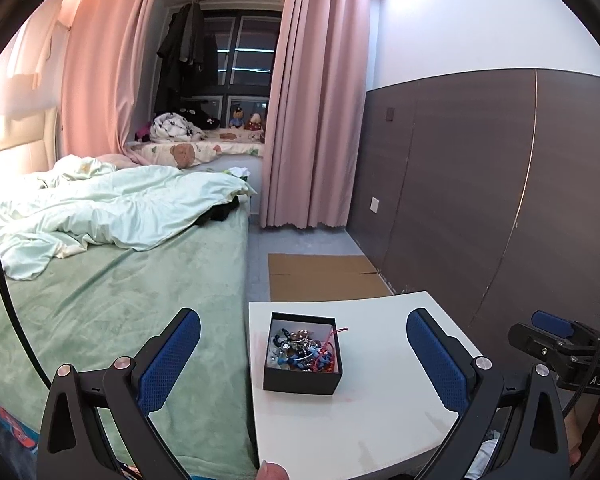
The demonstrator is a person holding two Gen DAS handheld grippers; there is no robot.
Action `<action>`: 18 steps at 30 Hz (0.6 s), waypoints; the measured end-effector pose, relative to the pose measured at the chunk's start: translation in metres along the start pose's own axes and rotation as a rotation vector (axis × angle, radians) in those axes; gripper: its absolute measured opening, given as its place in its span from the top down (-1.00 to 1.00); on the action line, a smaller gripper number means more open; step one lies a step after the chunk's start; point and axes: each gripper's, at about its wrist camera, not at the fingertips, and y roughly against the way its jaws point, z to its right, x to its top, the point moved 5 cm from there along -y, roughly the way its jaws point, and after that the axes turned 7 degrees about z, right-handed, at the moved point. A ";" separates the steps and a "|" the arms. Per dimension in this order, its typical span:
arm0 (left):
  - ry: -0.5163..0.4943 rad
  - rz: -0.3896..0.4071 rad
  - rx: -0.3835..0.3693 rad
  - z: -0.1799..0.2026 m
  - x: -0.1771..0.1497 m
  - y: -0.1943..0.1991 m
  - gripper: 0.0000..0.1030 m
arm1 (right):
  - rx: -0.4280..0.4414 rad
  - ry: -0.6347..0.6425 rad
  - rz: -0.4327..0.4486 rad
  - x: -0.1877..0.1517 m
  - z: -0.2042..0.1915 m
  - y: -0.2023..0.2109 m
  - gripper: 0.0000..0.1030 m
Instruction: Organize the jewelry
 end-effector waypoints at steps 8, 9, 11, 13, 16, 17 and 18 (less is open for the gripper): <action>-0.006 -0.003 0.009 0.004 -0.003 -0.002 -1.00 | 0.000 -0.010 0.001 -0.002 0.000 0.002 -0.91; -0.006 -0.002 0.005 0.005 -0.003 -0.001 -1.00 | -0.003 -0.012 -0.003 -0.002 0.000 0.003 -0.91; 0.000 0.007 -0.007 0.007 -0.002 0.000 -1.00 | -0.004 -0.014 -0.007 -0.003 0.001 0.003 -0.91; 0.001 0.010 -0.012 0.009 -0.002 0.000 -1.00 | -0.003 -0.014 -0.006 -0.002 0.002 0.002 -0.91; 0.002 0.006 -0.015 0.011 -0.003 0.000 -1.00 | -0.004 -0.014 -0.005 -0.002 0.003 0.002 -0.91; 0.002 0.005 -0.015 0.011 -0.003 0.000 -1.00 | -0.004 -0.015 -0.005 -0.002 0.002 0.001 -0.91; 0.001 0.005 -0.015 0.012 -0.003 0.000 -1.00 | -0.004 -0.015 -0.006 -0.002 0.003 0.001 -0.91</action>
